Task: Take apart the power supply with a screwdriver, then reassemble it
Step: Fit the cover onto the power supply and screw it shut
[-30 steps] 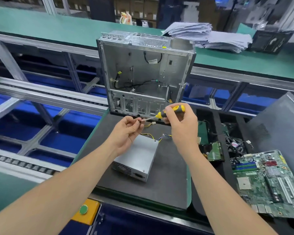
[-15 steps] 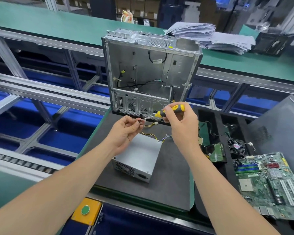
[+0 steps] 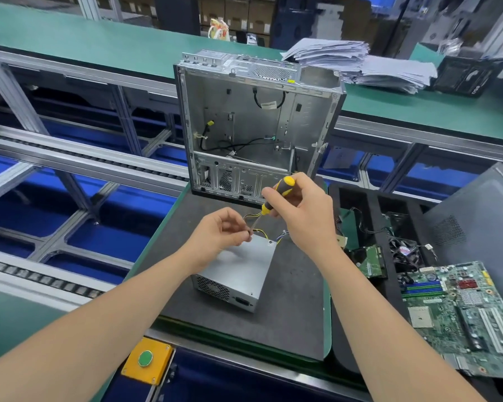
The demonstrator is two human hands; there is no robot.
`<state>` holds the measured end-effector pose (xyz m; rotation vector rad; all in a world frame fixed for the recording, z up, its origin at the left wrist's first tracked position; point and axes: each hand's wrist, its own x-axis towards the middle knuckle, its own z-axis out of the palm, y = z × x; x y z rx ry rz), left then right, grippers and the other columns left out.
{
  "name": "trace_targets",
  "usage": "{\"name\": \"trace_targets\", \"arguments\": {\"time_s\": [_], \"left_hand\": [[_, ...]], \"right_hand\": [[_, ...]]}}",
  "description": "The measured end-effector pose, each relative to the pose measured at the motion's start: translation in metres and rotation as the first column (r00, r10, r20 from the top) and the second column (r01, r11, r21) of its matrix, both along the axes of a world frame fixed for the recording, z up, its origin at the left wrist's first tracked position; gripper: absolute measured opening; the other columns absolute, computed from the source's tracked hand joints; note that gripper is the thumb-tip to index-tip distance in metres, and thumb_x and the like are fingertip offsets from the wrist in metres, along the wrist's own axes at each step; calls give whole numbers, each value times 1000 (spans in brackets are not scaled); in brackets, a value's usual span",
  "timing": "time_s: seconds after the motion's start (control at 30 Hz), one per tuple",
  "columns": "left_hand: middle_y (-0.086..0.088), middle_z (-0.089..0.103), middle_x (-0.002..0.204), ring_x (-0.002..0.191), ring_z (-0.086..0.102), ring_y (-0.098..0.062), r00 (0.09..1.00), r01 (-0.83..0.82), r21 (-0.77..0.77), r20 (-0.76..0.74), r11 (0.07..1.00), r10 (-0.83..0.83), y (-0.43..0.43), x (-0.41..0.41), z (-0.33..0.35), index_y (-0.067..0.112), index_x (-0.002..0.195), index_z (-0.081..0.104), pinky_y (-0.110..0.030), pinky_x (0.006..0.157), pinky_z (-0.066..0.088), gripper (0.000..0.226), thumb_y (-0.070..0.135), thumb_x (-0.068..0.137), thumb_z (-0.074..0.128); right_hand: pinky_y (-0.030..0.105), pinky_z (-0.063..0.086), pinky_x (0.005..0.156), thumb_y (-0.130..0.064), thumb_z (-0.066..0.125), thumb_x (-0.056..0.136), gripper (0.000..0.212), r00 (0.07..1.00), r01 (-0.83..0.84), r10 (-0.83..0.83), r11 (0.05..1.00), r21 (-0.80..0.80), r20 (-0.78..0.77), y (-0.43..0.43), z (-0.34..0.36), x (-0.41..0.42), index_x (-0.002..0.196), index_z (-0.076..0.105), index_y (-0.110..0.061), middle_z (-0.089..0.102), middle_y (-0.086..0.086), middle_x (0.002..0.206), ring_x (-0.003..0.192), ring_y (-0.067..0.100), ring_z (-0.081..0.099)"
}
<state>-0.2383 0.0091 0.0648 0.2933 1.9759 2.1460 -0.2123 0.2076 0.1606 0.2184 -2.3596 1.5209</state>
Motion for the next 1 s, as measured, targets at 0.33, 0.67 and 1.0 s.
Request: {"name": "trace_targets", "arguments": {"time_s": [0.33, 0.67, 1.0], "left_hand": [[-1, 81, 91, 87, 73, -13, 933, 338, -449, 41, 827, -358, -2, 25, -12, 31, 95, 61, -29, 88, 55, 36, 19, 77, 90], [4, 81, 89, 91, 75, -17, 908, 356, -548, 11, 757, -419, -1, 36, -13, 28, 100, 60, -55, 97, 53, 37, 23, 79, 90], [7, 80, 89, 96, 73, -11, 916, 313, -577, -28, 754, -401, -3, 38, -17, 18, 105, 73, -45, 103, 52, 31, 22, 80, 89]], "right_hand": [[35, 63, 63, -25, 80, 92, 29, 943, -237, 191, 960, 150, 272, 11, -17, 18, 87, 58, -7, 76, 4, 72, 64, 20, 76], [38, 62, 68, -27, 79, 92, 26, 935, -275, 214, 940, 199, 283, 11, -29, 31, 89, 57, -13, 74, -1, 75, 65, 16, 76], [51, 55, 74, -34, 77, 94, 26, 896, -427, 370, 870, 245, 247, 22, -30, 42, 91, 58, -17, 73, 2, 82, 78, 33, 68]]}}
